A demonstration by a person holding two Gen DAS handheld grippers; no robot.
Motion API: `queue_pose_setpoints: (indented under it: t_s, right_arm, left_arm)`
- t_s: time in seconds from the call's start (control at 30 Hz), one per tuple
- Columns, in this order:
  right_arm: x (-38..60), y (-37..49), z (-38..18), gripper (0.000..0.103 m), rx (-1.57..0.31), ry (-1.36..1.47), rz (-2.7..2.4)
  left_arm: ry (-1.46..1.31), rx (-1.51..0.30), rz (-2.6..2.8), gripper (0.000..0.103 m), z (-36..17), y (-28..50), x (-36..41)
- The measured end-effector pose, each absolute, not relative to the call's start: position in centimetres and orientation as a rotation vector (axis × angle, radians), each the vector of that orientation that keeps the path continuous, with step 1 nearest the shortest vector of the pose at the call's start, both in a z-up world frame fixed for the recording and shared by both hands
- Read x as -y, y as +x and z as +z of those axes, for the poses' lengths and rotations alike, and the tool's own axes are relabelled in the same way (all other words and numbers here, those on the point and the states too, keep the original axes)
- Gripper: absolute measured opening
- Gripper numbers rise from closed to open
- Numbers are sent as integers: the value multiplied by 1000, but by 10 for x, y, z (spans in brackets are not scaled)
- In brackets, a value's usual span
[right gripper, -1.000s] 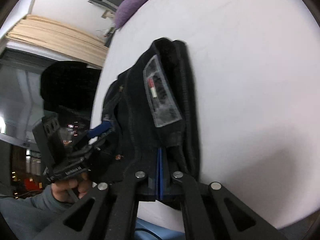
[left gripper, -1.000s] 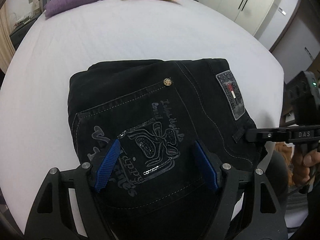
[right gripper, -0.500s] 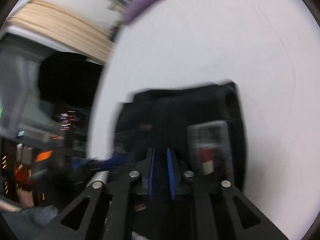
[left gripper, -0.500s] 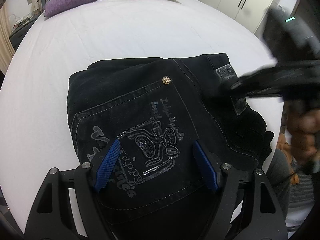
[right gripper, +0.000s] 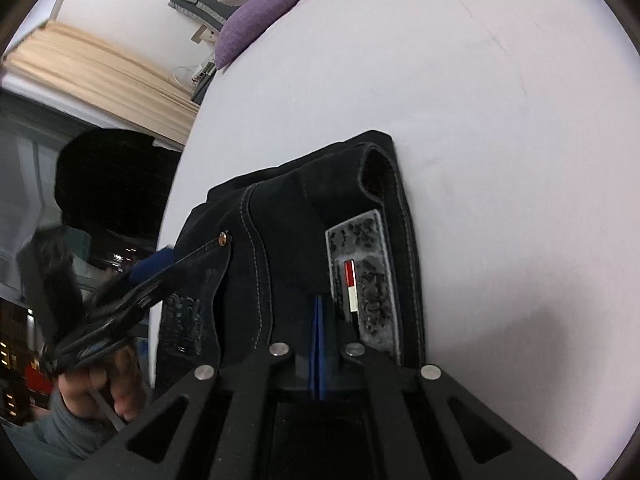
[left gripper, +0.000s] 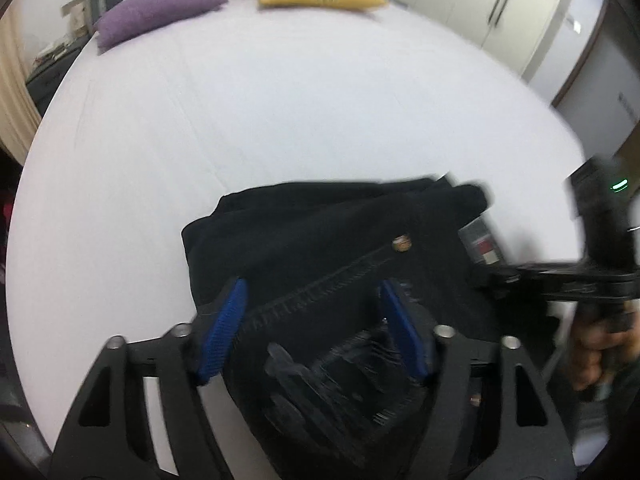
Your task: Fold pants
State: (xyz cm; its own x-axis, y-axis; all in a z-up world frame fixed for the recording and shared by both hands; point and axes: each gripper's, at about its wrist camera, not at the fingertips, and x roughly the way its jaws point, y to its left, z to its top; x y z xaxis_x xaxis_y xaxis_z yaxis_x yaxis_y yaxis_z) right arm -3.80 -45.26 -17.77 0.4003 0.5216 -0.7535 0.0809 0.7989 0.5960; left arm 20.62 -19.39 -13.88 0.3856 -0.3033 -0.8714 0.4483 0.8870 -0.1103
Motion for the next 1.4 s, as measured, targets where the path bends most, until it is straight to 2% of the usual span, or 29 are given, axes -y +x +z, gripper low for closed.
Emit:
queue_pose_setpoints:
  t_s: [0.37,0.67,0.87,0.97,1.0,1.03,1.07,1.1,1.13,1.2,1.4]
  right_arm:
    - [438,-43,-170,0,-1124,544,250]
    - [430,-94,-161,0,-1082,530,234]
    - [427,-98,-172,0,-1022,486,259]
    - [430,-93,-165,0,-1051,527,271]
    - [432,-93,-157,5,-1056,548,281]
    - [434,-95,-149,28,-1045,562,295]
    - [437,-101,-137,56,-1007,572,315]
    - [443,-106,-123,66,-945,582,335]
    - [448,-109,-116,76,-905,589,344]
    - [464,-106,-109,77,-879,626,352]
    - [497,-68,-153,76,-1004,805,357]
  left_arm:
    - [435,-843,-460,60,-147,88,196]
    - [636,-719,-436,60,-157,32,196]
    - [545,-736,-470,61,-173,39,179]
    - [468,-762,-494,62,-159,44,168]
    - [433,-777,-502,63,-151,47,163]
    - [397,-784,-514,69,-141,51,156]
    - [358,-767,-514,82,-127,50,146]
    - [321,-738,-496,90,-114,48,137]
    - [273,-705,-470,103,-103,50,125]
    - [187,-729,-472,103,-97,62,112]
    - [-174,-1075,-554,103,-135,130,86]
